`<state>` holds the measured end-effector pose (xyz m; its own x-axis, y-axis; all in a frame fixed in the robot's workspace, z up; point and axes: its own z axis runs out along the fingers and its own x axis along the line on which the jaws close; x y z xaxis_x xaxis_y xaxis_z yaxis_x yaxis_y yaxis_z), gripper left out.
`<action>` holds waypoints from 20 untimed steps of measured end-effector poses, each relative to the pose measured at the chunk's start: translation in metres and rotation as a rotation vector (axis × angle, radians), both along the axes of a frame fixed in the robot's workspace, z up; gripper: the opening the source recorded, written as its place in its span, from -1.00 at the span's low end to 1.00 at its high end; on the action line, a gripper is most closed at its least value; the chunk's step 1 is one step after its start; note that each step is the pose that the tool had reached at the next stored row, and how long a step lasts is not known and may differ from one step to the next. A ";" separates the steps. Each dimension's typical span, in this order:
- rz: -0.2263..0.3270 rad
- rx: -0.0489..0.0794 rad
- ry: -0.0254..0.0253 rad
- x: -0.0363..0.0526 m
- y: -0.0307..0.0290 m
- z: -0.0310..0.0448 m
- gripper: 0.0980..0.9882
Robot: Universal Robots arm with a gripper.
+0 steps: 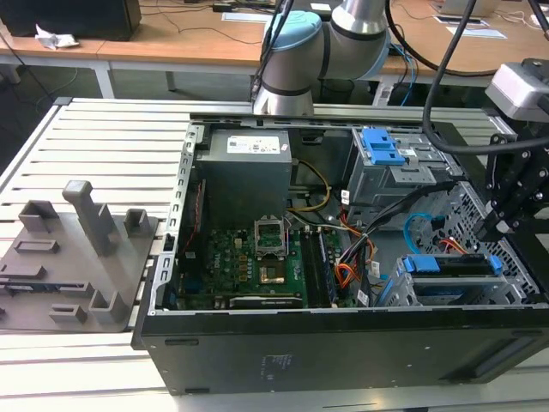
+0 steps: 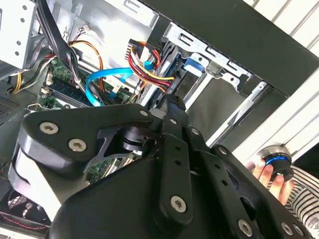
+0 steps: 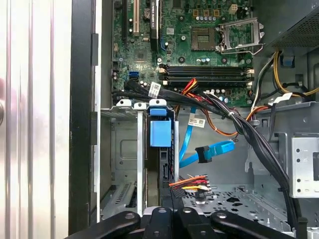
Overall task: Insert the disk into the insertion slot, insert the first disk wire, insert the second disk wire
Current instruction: 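Insert the first disk wire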
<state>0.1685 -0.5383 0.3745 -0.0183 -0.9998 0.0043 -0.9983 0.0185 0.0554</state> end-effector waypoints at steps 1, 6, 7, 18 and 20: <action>0.000 0.000 0.0000 0.0000 0.0000 0.0000 -0.98; 0.000 -0.001 0.0000 -0.0015 0.0000 0.0003 -0.98; 0.000 0.000 0.0001 -0.0036 0.0000 0.0001 -0.98; 0.000 0.000 0.0000 -0.0221 0.0000 0.0000 -0.98; 0.000 0.000 0.0001 -0.0221 0.0000 0.0000 -0.98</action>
